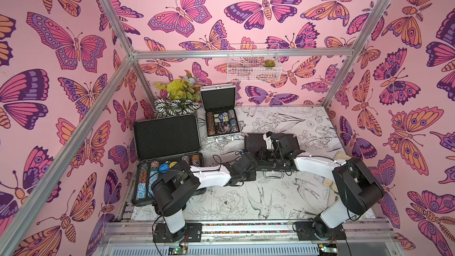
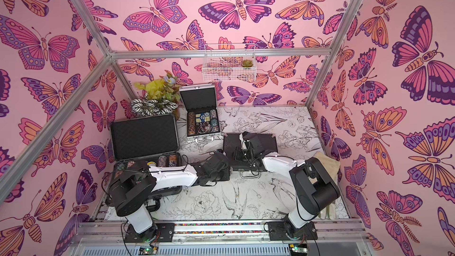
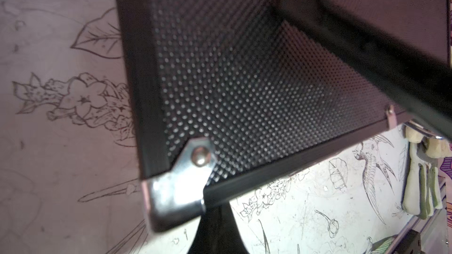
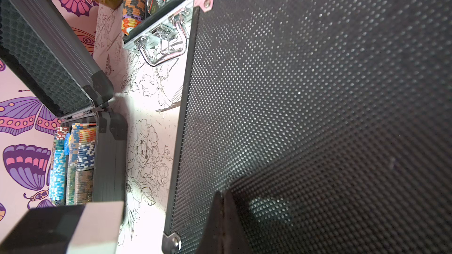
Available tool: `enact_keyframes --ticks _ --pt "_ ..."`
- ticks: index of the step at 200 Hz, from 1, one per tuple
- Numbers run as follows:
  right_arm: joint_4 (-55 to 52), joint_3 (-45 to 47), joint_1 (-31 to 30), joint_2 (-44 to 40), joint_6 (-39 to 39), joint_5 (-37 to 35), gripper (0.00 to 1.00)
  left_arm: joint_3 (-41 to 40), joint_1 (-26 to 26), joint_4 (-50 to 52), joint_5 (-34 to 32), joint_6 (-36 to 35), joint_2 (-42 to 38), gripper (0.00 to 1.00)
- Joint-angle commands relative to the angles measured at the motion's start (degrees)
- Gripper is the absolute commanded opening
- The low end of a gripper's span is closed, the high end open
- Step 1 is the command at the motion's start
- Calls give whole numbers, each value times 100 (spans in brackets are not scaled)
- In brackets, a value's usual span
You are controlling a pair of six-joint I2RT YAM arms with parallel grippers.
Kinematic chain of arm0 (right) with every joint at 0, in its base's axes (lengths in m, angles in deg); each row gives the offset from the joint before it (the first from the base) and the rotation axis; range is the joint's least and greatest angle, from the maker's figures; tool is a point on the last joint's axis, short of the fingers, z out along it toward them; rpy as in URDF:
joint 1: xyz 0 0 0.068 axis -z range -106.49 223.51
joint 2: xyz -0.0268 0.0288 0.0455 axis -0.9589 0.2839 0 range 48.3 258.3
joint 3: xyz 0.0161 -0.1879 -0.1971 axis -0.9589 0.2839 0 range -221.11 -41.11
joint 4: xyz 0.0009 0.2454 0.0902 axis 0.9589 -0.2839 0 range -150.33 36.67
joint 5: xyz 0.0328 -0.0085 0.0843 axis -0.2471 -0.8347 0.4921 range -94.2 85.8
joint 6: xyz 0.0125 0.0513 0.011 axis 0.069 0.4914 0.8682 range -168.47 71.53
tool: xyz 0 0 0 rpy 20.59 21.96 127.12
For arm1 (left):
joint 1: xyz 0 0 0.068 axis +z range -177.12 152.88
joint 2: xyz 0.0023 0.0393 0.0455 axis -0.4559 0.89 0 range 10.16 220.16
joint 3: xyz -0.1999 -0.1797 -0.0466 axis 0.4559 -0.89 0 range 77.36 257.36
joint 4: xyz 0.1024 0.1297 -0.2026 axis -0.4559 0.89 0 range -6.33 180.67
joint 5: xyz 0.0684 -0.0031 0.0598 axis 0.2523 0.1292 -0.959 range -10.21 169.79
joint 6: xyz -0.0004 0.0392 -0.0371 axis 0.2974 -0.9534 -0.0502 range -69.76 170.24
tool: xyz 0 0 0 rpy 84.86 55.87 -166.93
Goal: Close the poker set cases
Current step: Fasten the fastener on the poker set case.
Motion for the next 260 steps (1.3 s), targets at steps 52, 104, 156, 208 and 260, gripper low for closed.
enact_keyframes --ticks 52,104,156,208,260 --pt "-784 -4 45 246 -44 -175 5 -217 52 -216 -386 59 239 3" --pt "-775 31 50 272 -44 -198 5 -430 22 -250 -518 -189 -44 11" --pt "-801 66 161 149 -53 -101 5 -512 -125 159 -736 -1883 -694 50" --pt "-981 143 423 -128 -172 -17 6 -31 -438 988 -1523 -4023 -878 61" --pt "-1081 370 872 -529 -263 145 6 405 -561 1234 -2337 -5828 -429 78"
